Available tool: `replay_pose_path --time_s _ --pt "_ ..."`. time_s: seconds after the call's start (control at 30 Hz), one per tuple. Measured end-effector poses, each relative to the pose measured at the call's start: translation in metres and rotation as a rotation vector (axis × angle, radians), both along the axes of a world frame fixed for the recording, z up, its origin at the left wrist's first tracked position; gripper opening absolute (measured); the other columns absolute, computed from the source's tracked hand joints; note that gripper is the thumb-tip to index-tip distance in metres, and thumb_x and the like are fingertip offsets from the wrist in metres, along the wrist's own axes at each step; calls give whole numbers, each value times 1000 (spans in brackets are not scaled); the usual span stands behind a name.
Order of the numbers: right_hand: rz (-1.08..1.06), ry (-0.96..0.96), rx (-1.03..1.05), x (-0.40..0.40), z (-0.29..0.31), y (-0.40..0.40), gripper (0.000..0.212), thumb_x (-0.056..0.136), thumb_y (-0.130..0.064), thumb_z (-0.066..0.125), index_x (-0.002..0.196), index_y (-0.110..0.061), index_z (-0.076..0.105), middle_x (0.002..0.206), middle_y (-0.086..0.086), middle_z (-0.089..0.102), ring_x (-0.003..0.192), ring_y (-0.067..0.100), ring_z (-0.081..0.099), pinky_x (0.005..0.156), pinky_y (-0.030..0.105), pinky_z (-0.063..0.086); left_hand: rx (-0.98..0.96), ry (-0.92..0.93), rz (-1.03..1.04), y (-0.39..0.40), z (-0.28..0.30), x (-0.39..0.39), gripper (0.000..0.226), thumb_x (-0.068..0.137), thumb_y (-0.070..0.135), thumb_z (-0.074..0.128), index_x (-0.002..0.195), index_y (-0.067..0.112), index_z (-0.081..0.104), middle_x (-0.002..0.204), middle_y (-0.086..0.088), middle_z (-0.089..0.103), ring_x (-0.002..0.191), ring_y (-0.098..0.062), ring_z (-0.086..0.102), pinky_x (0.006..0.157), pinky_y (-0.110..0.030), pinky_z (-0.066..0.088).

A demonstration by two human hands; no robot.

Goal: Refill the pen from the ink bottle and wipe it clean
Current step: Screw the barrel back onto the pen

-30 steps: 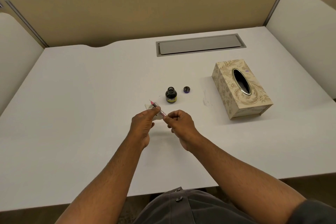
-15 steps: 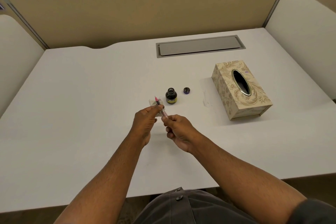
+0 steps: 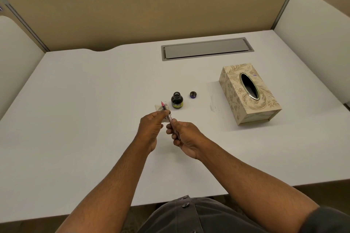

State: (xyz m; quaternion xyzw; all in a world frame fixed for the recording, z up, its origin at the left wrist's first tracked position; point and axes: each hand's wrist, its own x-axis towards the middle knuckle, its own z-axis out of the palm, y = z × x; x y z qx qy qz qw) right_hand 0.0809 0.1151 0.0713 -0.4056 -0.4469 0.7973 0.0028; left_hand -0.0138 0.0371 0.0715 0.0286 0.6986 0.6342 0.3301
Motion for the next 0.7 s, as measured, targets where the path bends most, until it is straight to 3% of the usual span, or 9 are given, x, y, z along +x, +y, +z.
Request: replay_pose_path --time_s 0.2,0.37,0.53,0.7 --pt "-25 7 42 -1 -1 2 16 94 -23 63 93 -7 62 78 5 53 61 11 40 49 21 36 8 -12 3 3 1 0 14 82 24 71 90 15 76 98 -3 73 99 -14 62 86 -32 47" --pt "-14 12 0 -1 2 1 30 100 -33 51 94 -8 65 77 2 58 61 10 39 49 20 34 6 -4 0 4 1 -1 16 82 24 70 90 11 76 96 -4 74 99 -17 63 88 -34 47" --pt "-1 11 57 -1 1 4 13 95 -21 60 92 -9 61 80 5 53 61 10 40 50 21 35 15 -8 0 5 1 -1 13 83 22 69 90 14 76 94 -2 74 98 -16 63 87 -33 47" --pt "2 4 6 -1 1 2 33 100 -36 49 95 -8 66 78 2 58 61 10 40 51 20 34 13 -7 -11 4 0 -2 13 82 24 69 87 14 76 92 -3 75 99 -18 64 91 -35 46"
